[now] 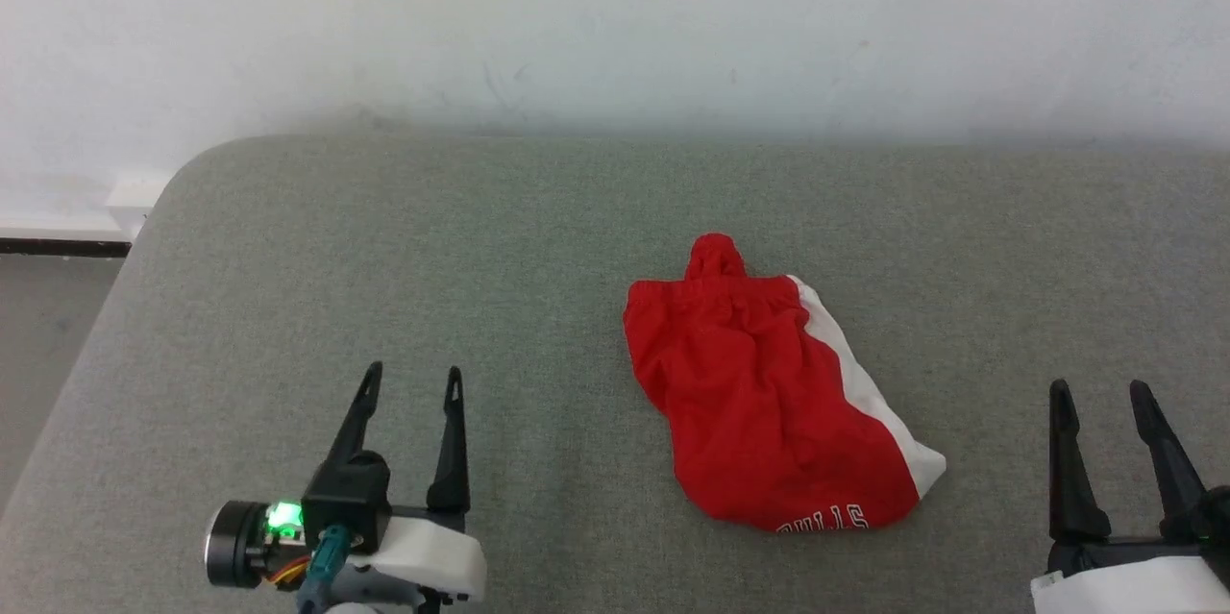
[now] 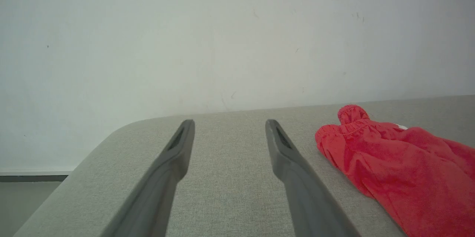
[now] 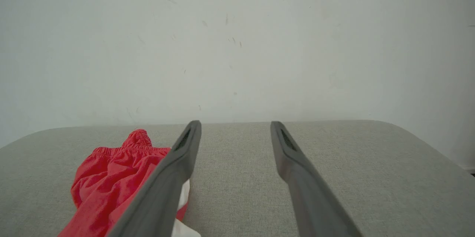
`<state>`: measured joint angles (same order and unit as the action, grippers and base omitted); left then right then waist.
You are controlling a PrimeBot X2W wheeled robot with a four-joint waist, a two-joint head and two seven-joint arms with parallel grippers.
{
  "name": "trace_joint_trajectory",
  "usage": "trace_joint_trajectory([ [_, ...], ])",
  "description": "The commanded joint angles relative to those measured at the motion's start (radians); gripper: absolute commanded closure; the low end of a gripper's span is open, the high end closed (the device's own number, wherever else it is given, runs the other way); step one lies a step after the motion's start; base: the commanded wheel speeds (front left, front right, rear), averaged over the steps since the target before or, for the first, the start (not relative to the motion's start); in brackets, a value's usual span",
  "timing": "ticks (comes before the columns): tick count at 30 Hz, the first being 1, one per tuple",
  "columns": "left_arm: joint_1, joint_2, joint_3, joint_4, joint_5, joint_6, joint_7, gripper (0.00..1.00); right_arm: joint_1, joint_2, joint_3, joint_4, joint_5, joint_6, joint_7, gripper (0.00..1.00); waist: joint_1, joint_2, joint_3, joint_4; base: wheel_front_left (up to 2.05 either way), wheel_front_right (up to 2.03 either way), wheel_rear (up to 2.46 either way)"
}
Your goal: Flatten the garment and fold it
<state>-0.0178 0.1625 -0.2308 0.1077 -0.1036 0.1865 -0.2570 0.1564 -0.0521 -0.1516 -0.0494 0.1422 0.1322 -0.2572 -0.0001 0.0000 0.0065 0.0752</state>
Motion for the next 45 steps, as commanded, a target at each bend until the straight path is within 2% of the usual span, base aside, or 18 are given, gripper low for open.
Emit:
trace_joint_trajectory([
  [1, -0.030, -0.010, 0.004, 0.003, 0.008, -0.021, -0.005, 0.00, -0.002, 0.002, 0.001, -0.004, 0.004, -0.002, -0.005, 0.00, 0.0001, 0.0000, 0.008, -0.002, 0.00, 0.00, 0.00],
  [8, -0.313, -0.016, -0.024, 0.103, 0.029, -0.160, -0.005, 0.00, -0.056, 0.002, 0.019, -0.019, -0.004, -0.002, -0.005, 0.00, 0.0001, 0.0000, 0.045, -0.045, 0.00, 0.00, 0.00],
  [9, -0.313, -0.016, -0.024, 0.103, 0.029, -0.160, -0.005, 0.00, -0.056, 0.002, 0.019, -0.019, -0.004, -0.002, -0.005, 0.00, 0.0001, 0.0000, 0.045, -0.045, 0.00, 0.00, 0.00],
  [13, -0.498, 0.000, -0.064, 0.241, 0.043, -0.245, -0.001, 0.00, -0.080, 0.002, 0.030, -0.023, -0.002, -0.002, -0.005, 0.00, 0.0001, 0.0000, 0.074, -0.097, 0.00, 0.00, 0.00],
  [18, -0.731, -0.005, -0.156, 0.394, 0.036, -0.307, 0.102, 0.00, -0.103, 0.002, 0.032, -0.022, 0.006, -0.002, -0.005, 0.00, 0.0001, 0.0000, 0.125, -0.159, 0.00, 0.00, 0.00],
  [20, -0.811, -0.010, -0.218, 0.454, 0.015, -0.315, 0.173, 0.00, -0.115, 0.002, 0.038, -0.021, 0.012, -0.002, -0.005, 0.00, 0.0001, 0.0000, 0.148, -0.185, 0.00, 0.00, 0.00],
  [25, -0.972, -0.006, -0.500, 0.552, -0.160, -0.317, 0.364, 0.00, -0.148, 0.002, 0.056, -0.018, 0.029, -0.002, -0.005, 0.00, 0.0001, 0.0000, 0.202, -0.243, 0.00, 0.00, 0.00],
  [31, -1.127, 0.054, -0.868, 0.562, -0.436, -0.317, 0.609, 0.00, -0.195, 0.002, 0.100, -0.016, 0.047, -0.002, -0.005, 0.00, 0.0001, 0.0000, 0.281, -0.313, 0.00, 0.00, 0.00],
  [34, -1.198, 0.090, -0.994, 0.547, -0.567, -0.317, 0.717, 0.00, -0.220, 0.002, 0.111, -0.013, 0.060, -0.002, -0.005, 0.00, 0.0001, 0.0000, 0.320, -0.346, 0.00, 0.00, 0.00],
  [38, -1.249, 0.116, -1.043, 0.542, -0.676, -0.317, 0.865, 0.00, -0.248, 0.002, 0.126, -0.011, 0.083, -0.002, -0.005, 0.00, 0.0001, 0.0000, 0.366, -0.382, 0.00, 0.00, 0.00],
  [42, -1.236, 0.136, -1.049, 0.519, -0.633, -0.317, 1.011, 0.00, -0.264, 0.002, 0.155, -0.006, 0.097, -0.002, -0.005, 0.00, 0.0001, 0.0000, 0.398, -0.419, 0.00, 0.00, 0.00],
  [45, -1.214, 0.156, -1.049, 0.496, -0.623, -0.317, 1.066, 0.00, -0.272, 0.002, 0.159, -0.003, 0.109, -0.002, -0.005, 0.00, 0.0001, 0.0000, 0.413, -0.440, 0.00, 0.00, 0.00],
])
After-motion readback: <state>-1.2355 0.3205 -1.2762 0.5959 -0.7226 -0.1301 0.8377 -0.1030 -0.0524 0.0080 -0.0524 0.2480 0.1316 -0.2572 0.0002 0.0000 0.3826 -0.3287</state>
